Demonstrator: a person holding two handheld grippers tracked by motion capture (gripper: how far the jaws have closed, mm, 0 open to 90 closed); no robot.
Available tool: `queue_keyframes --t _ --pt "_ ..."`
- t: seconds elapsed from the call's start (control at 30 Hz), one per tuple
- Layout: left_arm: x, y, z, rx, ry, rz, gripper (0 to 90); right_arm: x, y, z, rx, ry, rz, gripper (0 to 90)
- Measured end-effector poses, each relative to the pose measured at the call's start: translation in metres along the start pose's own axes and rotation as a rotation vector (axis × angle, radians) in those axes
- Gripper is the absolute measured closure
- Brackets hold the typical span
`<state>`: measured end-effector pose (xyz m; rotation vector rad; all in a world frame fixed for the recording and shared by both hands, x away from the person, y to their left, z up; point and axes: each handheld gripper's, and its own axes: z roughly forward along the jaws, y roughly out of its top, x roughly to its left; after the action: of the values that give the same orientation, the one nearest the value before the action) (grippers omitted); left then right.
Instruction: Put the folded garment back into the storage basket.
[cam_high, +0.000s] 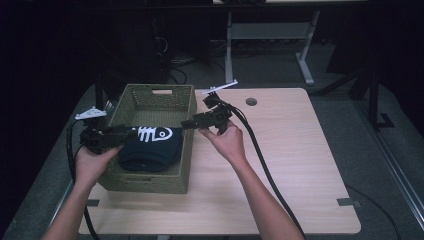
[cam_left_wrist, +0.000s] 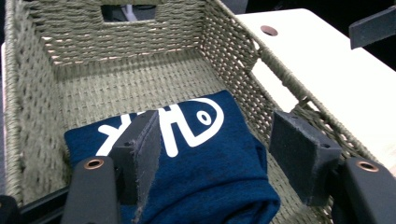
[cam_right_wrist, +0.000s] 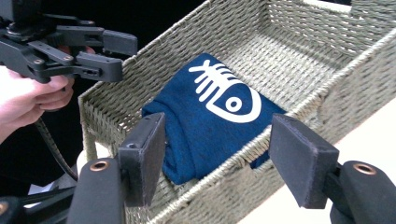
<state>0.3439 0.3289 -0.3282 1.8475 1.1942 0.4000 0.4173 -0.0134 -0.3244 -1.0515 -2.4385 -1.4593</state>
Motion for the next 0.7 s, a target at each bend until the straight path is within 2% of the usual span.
queue_keyframes --t 0.3,0.7 --pt "-0.009 0.004 0.0 -0.022 -0.028 -0.006 30.5 -0.004 -0.001 -0.016 -0.016 0.003 -0.002 34.2" --pt "-0.023 0.004 0.009 -0.02 -0.068 -0.006 27.5 -0.015 -0.01 -0.035 -0.03 0.001 0.008 32.7"
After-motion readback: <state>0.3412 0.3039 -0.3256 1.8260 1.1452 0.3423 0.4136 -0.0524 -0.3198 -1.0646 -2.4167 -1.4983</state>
